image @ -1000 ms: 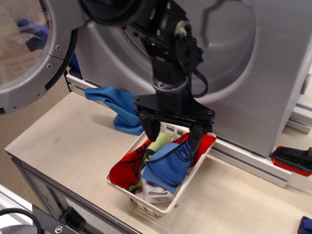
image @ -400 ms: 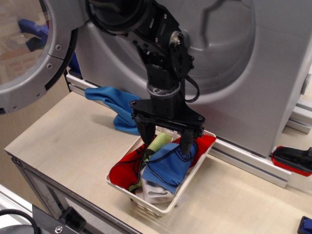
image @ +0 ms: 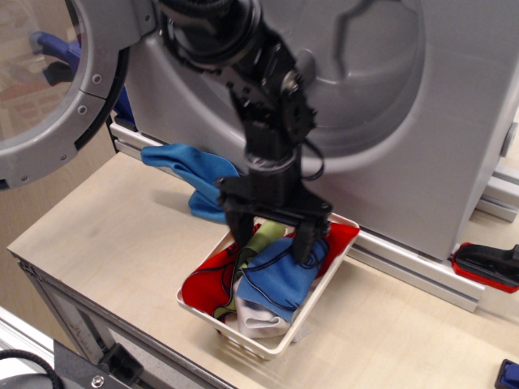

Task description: Put clothes in laundry machine

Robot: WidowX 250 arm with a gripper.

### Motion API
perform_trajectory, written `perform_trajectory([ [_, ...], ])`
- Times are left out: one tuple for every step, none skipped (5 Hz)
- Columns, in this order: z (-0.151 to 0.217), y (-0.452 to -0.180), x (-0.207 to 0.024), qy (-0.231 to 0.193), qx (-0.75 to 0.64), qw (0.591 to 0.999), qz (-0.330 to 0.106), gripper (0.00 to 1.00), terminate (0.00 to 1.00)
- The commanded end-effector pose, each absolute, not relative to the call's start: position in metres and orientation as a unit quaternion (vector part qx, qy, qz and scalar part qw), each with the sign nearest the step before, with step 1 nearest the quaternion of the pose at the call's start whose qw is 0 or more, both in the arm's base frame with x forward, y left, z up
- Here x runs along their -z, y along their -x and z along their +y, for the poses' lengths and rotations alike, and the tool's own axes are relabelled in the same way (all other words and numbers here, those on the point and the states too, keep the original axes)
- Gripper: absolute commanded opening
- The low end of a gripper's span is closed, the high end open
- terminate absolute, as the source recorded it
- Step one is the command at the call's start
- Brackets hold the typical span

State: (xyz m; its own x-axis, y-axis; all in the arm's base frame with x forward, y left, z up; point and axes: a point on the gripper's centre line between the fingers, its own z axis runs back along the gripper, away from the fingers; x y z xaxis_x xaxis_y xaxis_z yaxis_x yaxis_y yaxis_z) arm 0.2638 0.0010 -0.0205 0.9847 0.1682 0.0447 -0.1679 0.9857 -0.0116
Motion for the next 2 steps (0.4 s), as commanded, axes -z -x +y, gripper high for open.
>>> perform_trajectory([
  [-0.009,-0.2684,0.0276,0.001,-0.088,0.996,-0.023,1.0,0.0],
  [-0.0084,-0.2713,0.0317,0.008,-0.109,0.994,-0.022,1.0,0.0],
])
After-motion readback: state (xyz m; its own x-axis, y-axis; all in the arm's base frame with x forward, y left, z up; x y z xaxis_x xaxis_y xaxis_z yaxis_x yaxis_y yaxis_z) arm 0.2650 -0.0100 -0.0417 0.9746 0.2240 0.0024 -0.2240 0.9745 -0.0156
